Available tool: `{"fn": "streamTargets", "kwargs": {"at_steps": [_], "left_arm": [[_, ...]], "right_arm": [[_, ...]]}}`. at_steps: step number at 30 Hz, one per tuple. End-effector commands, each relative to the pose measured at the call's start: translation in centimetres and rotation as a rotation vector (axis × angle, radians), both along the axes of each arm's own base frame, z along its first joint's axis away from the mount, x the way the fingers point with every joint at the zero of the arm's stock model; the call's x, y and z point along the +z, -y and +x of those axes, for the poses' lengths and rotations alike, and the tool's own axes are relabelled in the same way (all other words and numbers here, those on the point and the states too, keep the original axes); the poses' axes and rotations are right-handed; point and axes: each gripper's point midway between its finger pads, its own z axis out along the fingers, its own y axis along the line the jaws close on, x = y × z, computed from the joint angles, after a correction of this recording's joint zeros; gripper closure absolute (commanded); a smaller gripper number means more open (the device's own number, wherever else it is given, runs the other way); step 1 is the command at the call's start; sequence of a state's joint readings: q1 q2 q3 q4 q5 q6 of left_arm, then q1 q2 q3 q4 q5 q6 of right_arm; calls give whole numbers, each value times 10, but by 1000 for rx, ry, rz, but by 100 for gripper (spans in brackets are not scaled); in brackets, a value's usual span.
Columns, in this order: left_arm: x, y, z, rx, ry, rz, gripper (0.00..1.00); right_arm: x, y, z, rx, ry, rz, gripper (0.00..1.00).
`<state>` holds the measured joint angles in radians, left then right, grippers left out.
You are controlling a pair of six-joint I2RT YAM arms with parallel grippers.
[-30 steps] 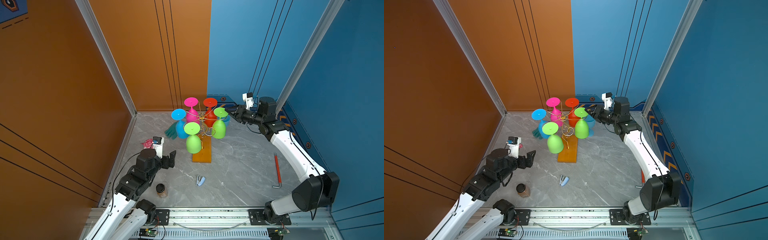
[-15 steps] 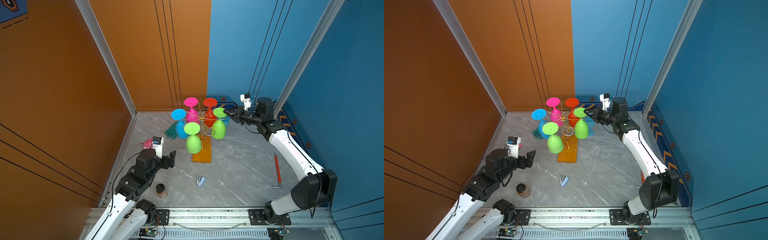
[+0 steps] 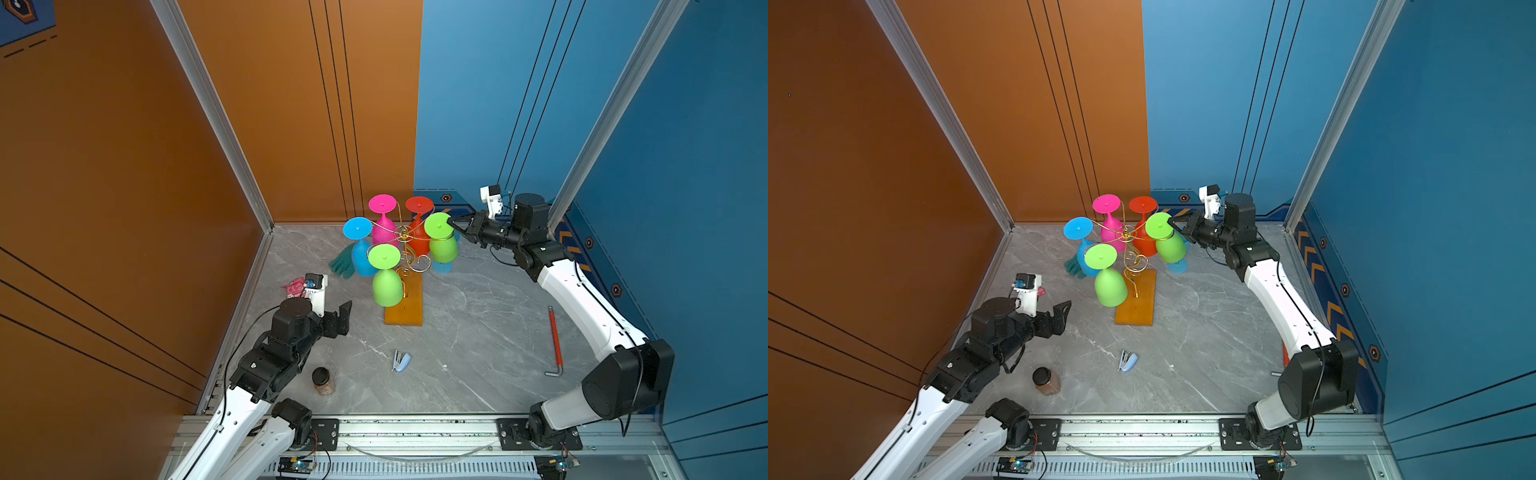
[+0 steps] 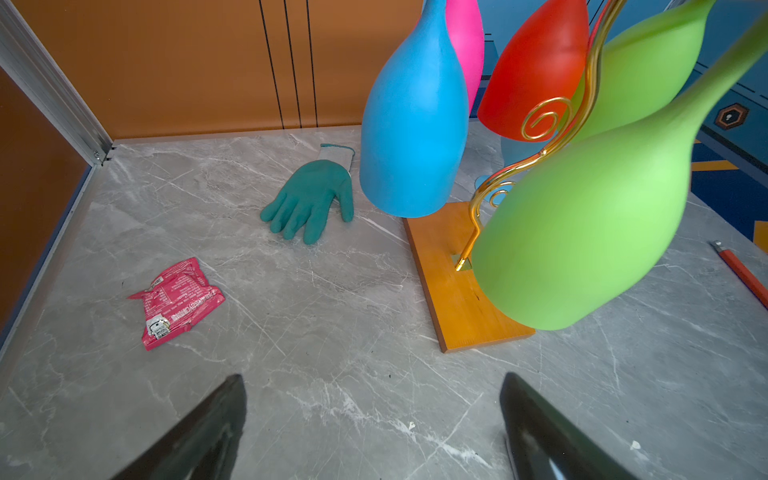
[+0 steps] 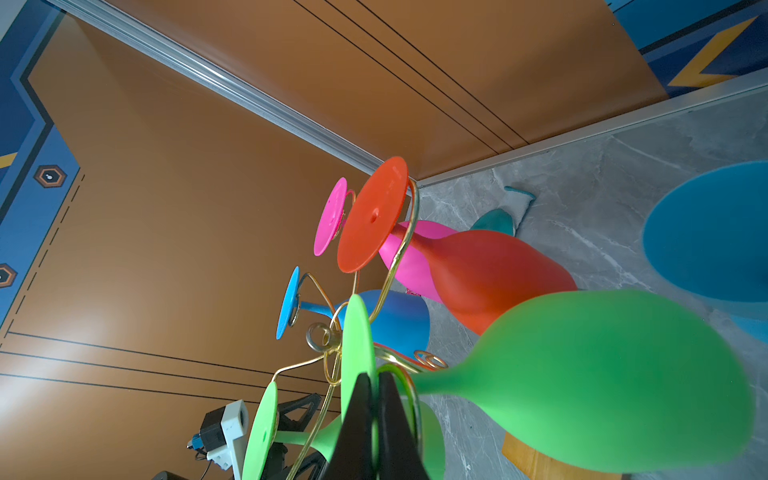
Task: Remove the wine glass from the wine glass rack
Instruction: 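Close the right gripper on the green glass's foot, then pull the green glass off the rack hook with the right gripper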
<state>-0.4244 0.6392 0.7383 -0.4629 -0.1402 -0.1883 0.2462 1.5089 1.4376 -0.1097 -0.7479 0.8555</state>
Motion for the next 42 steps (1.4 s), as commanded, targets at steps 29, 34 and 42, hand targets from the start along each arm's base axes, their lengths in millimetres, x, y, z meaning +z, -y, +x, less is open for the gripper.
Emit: {"fn": "streamTargets", "kwargs": {"at_steps": [29, 34, 42], "left_arm": [[0, -3, -2, 2, 9, -3, 5], [0, -3, -2, 4, 11, -3, 5], [0, -3, -1, 5, 10, -1, 5]], "right_arm": [[29, 12, -33, 12, 51, 40, 100], [28, 13, -37, 18, 49, 41, 100], [30, 7, -44, 45, 50, 49, 100]]}}
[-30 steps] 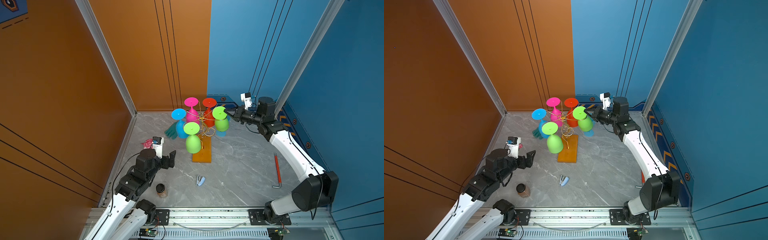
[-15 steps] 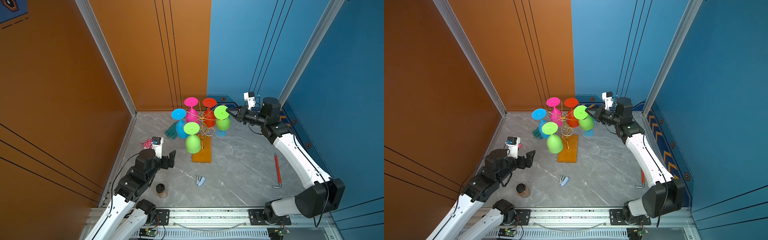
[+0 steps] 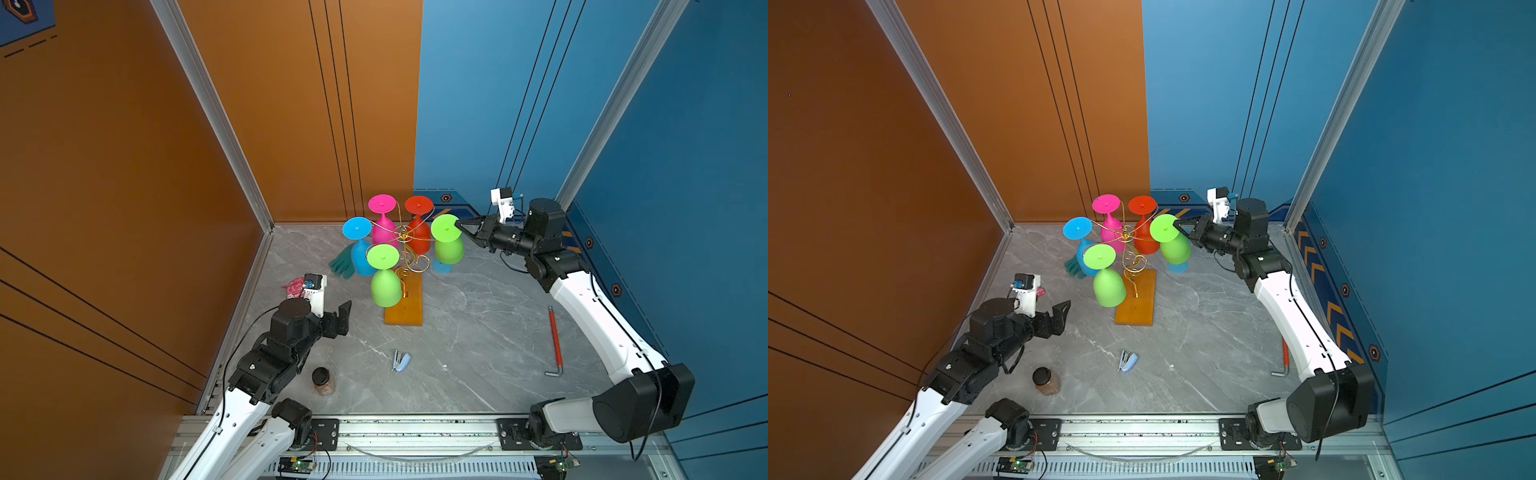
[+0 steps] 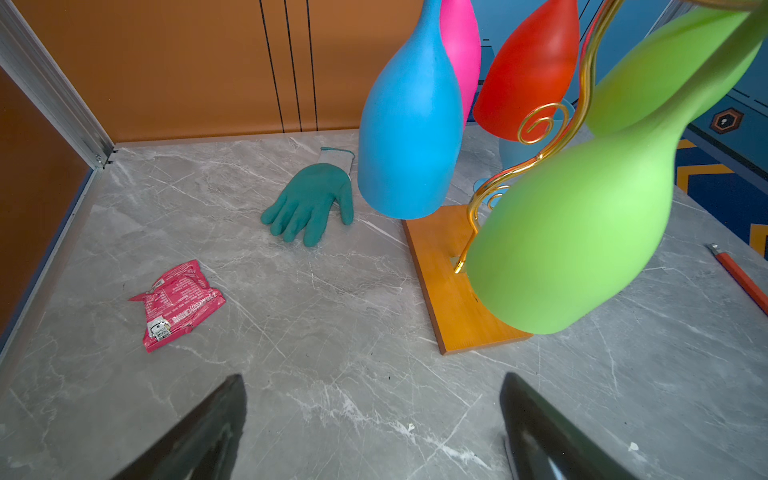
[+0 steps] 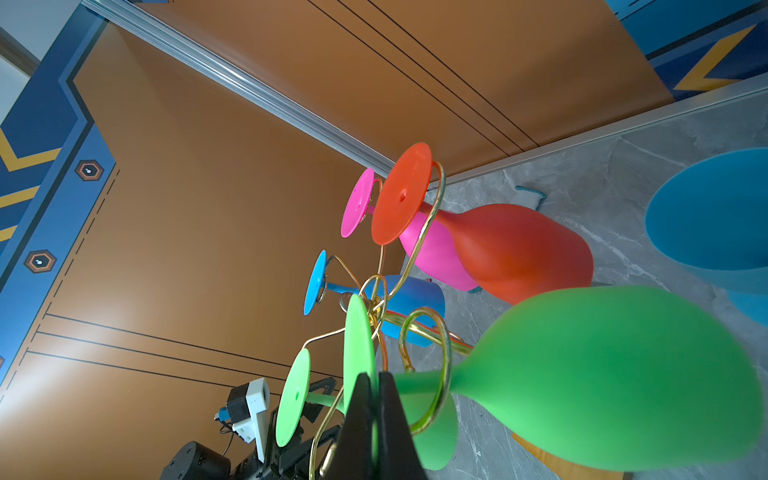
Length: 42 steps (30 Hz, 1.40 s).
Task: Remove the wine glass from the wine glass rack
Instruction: 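Pull the green glass off the rack hook with the right gripper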
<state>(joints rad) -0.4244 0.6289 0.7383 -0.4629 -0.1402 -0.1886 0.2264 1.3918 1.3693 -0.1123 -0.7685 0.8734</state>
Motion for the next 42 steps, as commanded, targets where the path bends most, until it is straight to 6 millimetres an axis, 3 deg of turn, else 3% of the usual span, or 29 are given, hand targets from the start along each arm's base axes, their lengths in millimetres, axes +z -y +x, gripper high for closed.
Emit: {"fn": "streamTargets", "kwargs": {"at_steps": [1, 15, 42], "left_arm": [[-3, -2, 0, 4, -1, 3, 5], [-3, -2, 0, 4, 0, 3, 5], [-2, -3, 0, 6, 2, 10, 5]], "right_arm": [[12, -7, -15, 52, 20, 28, 100], [21, -19, -13, 90, 20, 89, 100], [18, -25, 26, 66, 9, 136, 100]]}}
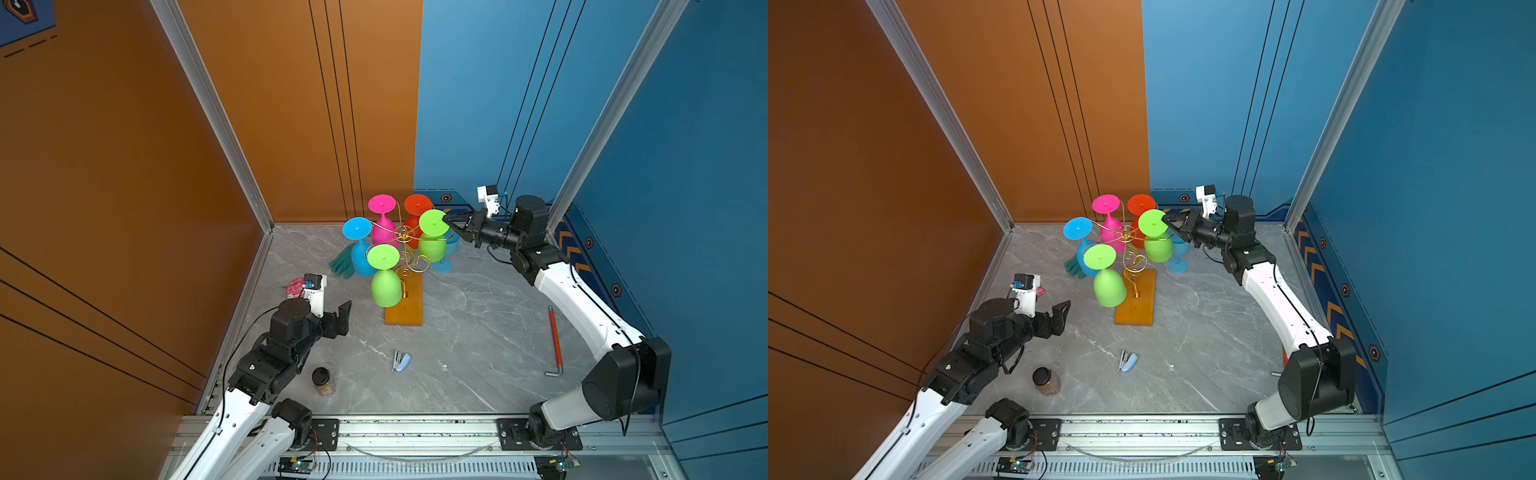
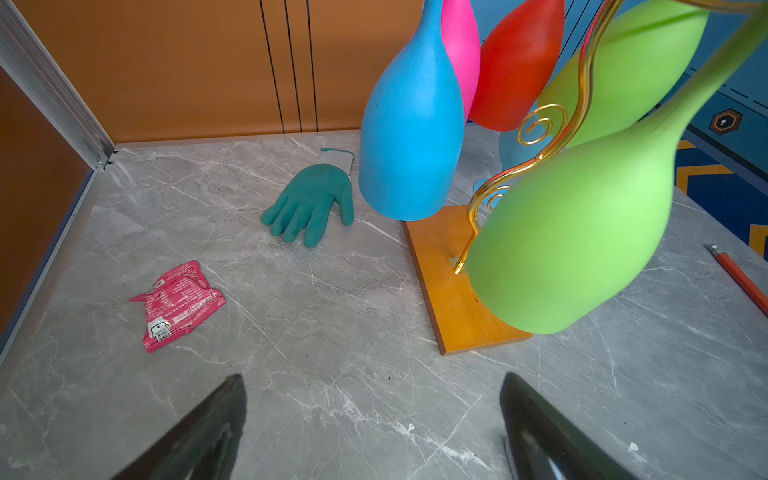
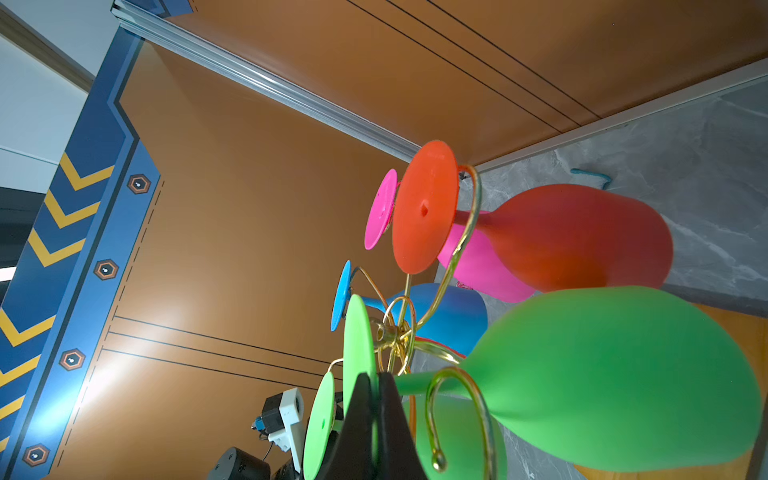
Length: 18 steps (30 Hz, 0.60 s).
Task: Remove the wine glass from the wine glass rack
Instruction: 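Pull the green glass off the rack hook with the right gripper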
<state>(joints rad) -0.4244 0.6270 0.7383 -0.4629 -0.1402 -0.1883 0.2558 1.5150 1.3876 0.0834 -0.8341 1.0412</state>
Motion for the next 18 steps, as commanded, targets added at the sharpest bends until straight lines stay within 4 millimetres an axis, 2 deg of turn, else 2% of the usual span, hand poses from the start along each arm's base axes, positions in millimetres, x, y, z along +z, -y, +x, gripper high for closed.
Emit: {"fn": "streamTargets", "kwargs": {"at_steps": [1, 12, 18], "left_arm": [[-3, -3, 0, 6, 0, 11, 5], [-4, -4, -1, 8, -2, 14, 5], [-4, -4, 0, 6, -5, 15, 5]], "right_arm": [[21, 2, 5, -14, 65, 18, 100], [24, 17, 21, -48, 67, 29, 100], [26, 26, 17, -61, 73, 30, 100]]}}
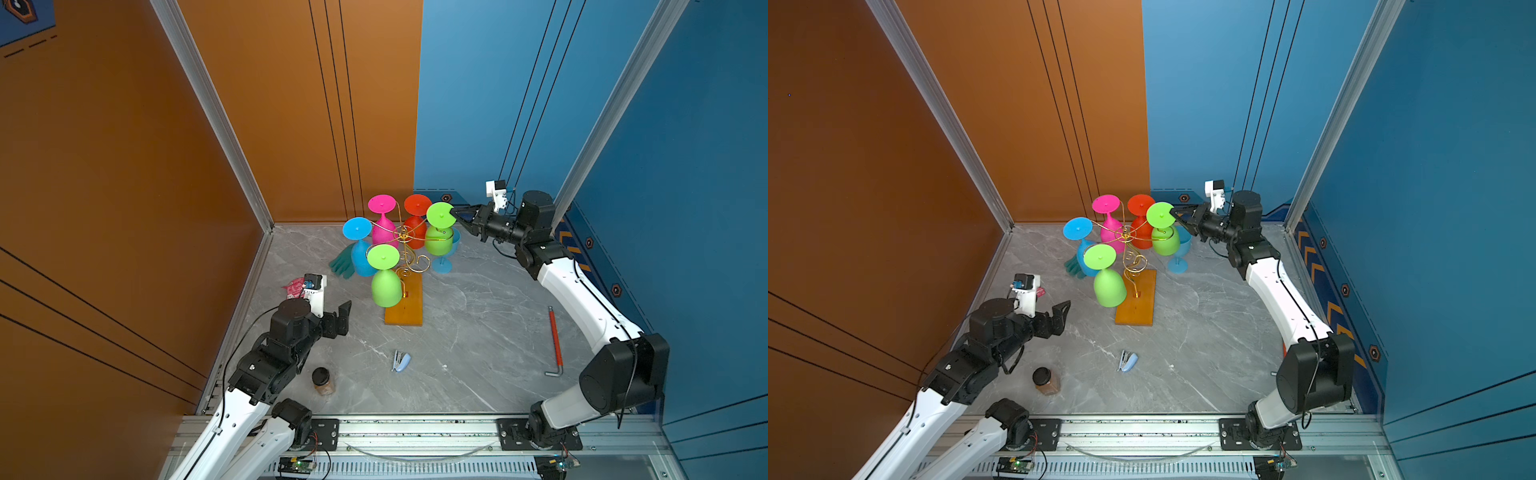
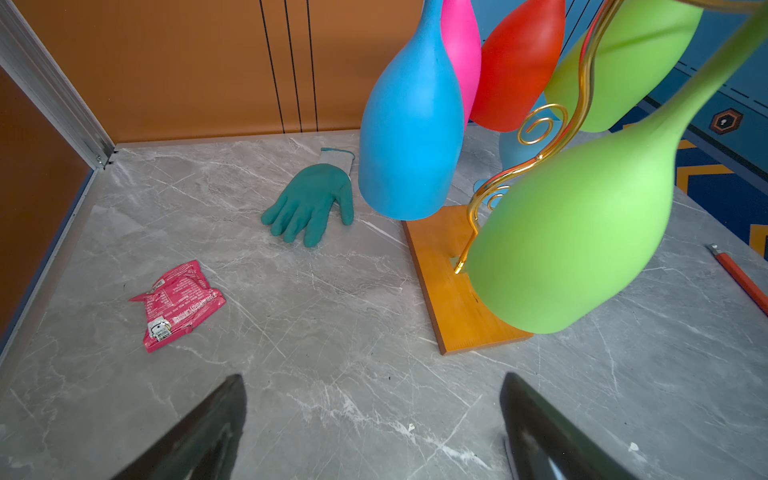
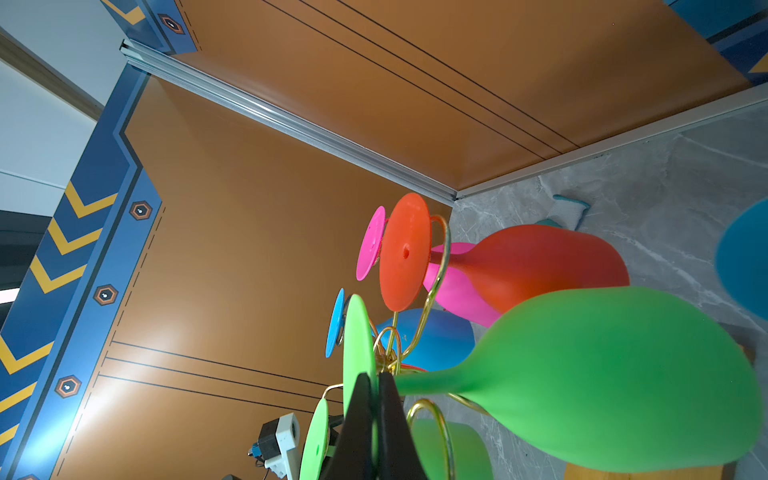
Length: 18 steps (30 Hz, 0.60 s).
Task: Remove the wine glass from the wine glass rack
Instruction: 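Pull the green glass off the rack hook with the right gripper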
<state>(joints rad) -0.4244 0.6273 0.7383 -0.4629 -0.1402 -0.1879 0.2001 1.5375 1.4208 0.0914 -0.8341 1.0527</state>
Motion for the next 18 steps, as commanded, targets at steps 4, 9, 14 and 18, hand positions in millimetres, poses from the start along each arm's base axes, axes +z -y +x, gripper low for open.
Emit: {"fn": "streamTargets", "kwargs": {"at_steps": [4, 9, 14, 18], "left_arm": [[-3, -4, -1, 9, -1, 13, 5], [-2, -2, -2, -4, 0, 5, 5], [2, 4, -4, -39, 13, -13, 5], [7, 6, -7, -56, 41, -31, 5]], "right_arm": [[22, 12, -8, -17, 72, 4, 100], [26, 22, -21, -37, 86, -27, 100], [29, 32, -35, -57, 94, -56, 100], [29, 42, -49, -79, 111, -95, 100]]}}
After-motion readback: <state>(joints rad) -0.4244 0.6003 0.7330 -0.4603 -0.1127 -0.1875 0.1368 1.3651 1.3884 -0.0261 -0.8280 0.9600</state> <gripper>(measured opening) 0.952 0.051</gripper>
